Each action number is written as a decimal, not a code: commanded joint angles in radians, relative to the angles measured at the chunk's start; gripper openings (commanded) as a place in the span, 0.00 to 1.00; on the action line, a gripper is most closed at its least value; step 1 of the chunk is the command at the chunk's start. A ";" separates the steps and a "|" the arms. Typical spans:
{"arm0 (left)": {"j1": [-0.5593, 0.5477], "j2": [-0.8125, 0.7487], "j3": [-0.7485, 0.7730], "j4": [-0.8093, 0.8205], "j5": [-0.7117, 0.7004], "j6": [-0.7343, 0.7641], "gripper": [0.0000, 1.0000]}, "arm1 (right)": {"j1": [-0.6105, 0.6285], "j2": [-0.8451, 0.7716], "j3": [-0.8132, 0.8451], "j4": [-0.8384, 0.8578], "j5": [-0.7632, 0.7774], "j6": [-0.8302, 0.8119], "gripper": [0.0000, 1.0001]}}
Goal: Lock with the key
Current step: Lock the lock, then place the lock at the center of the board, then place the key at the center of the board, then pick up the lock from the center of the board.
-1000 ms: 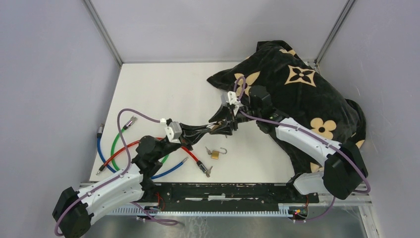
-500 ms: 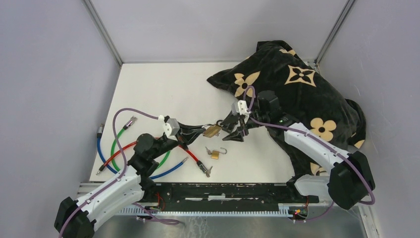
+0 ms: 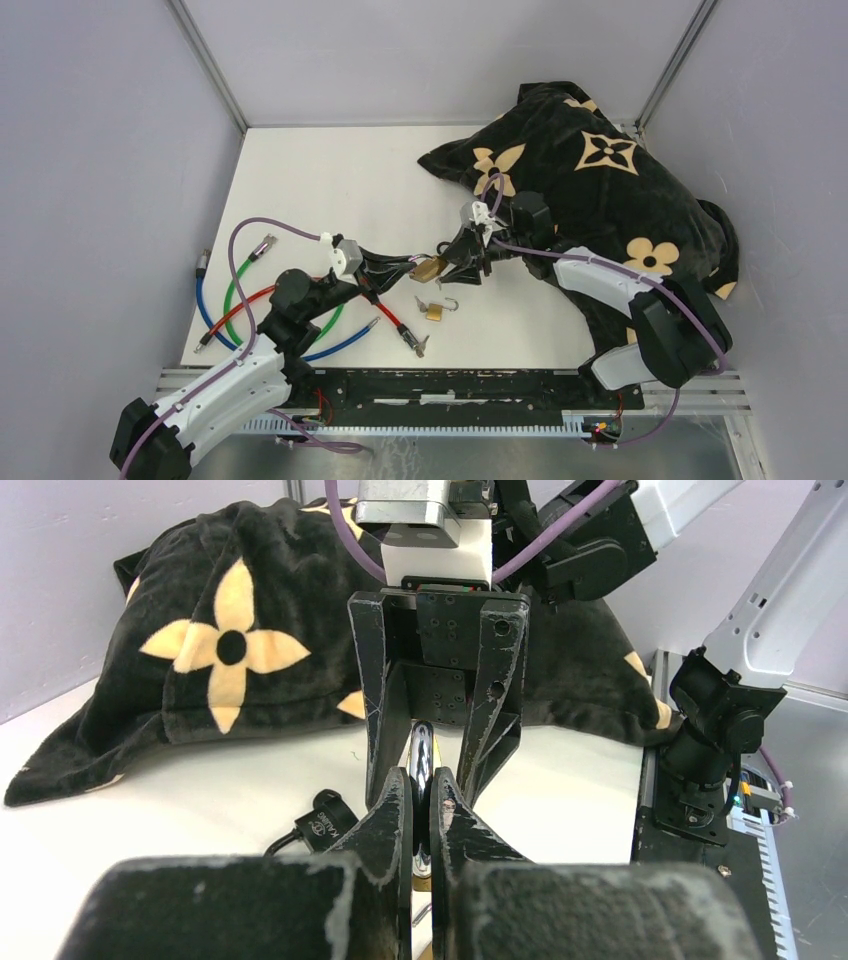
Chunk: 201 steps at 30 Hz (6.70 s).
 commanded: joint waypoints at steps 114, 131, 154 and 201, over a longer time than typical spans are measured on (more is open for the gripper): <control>0.145 0.169 0.304 -0.767 -0.183 0.374 1.00 | 0.131 0.287 0.324 -0.375 0.676 -0.051 0.55; 0.231 0.119 0.622 -1.492 -0.275 0.564 1.00 | 0.342 -0.101 -0.037 -0.264 0.852 -0.130 0.98; 0.230 -0.072 0.473 -1.265 0.023 0.594 0.98 | 0.393 0.197 0.003 -0.210 0.815 -0.119 0.82; 0.123 0.042 0.279 -1.128 0.353 1.182 0.81 | 0.286 0.131 0.101 -0.288 0.304 0.103 0.00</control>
